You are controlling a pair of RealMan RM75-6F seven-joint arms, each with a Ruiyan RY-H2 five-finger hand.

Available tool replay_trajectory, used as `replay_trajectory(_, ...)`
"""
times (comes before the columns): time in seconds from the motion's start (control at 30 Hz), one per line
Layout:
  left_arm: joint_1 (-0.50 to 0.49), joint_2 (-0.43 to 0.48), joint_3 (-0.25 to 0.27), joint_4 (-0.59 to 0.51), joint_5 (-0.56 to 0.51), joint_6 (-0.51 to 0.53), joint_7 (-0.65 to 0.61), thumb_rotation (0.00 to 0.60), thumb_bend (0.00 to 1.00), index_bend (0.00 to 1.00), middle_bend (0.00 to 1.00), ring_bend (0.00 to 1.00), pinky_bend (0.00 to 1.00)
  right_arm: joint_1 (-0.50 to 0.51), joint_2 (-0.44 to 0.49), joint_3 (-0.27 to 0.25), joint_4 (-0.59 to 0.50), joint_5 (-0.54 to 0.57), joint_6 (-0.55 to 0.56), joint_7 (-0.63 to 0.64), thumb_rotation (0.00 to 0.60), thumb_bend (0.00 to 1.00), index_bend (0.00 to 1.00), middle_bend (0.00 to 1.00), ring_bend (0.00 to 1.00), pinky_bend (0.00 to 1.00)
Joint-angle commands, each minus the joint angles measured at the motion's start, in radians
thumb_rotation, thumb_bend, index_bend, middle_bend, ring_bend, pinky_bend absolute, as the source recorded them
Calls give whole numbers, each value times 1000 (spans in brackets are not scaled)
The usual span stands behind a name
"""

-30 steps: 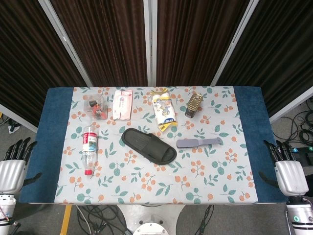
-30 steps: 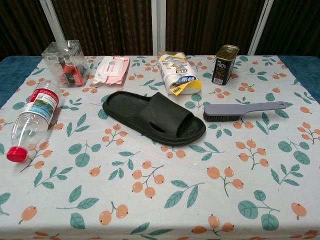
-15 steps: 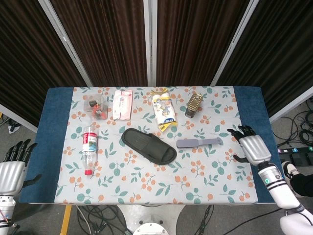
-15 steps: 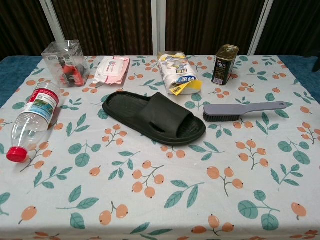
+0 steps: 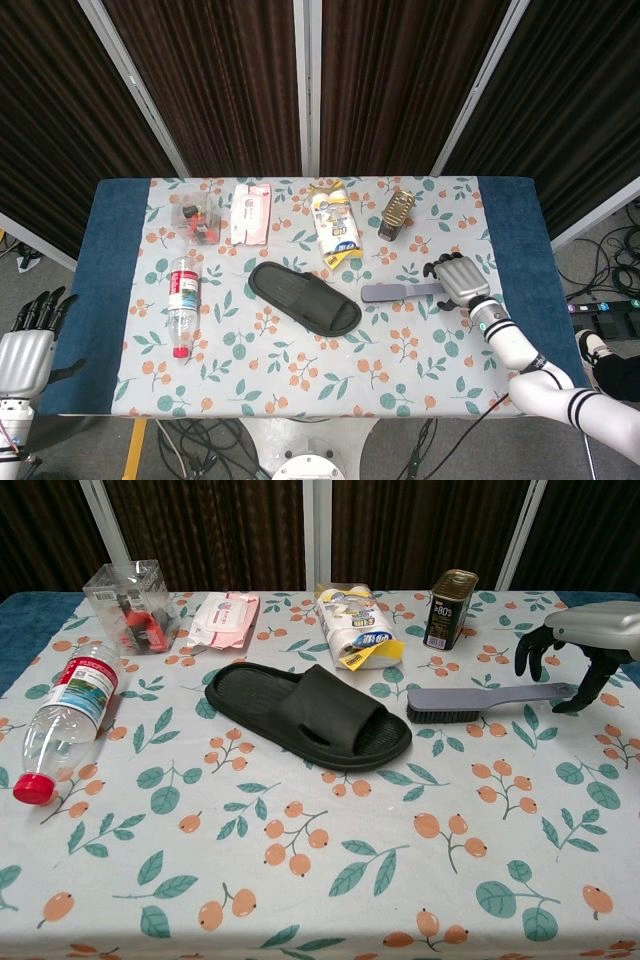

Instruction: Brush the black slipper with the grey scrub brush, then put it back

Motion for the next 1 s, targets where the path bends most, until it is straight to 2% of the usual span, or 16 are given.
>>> replay_trajectory(0.03,-2,-3,-1,4,-3,-5,-2,600,88,166,163,53,128,18,-19,-8,23,14,-23,-4,600,86,371,389,206,223)
replay_trajectory(0.37,4,-15,3,25,-12,-9,-16,600,88,166,163,53,127,64,-55,-16,64,51,-82,16,600,87,404,442,274,285)
replay_trajectory(0.5,8,-18,4,30,-16,-8,-21,600,88,166,162,53,127,77,-52,-19,58,63,-109,41,600,88,443,490,340,385)
replay_trajectory(0.73,12,-23,3,37,-22,-9,-25,600,88,166,162,52,128,94,-47,-29,57,86,-155,77,600,93,494,537,413,498)
replay_trajectory(1.0,15,-27,3,41,-25,-10,-29,600,89,166,160,53,127,110,-57,-27,68,94,-169,116,600,105,596,648,568,719)
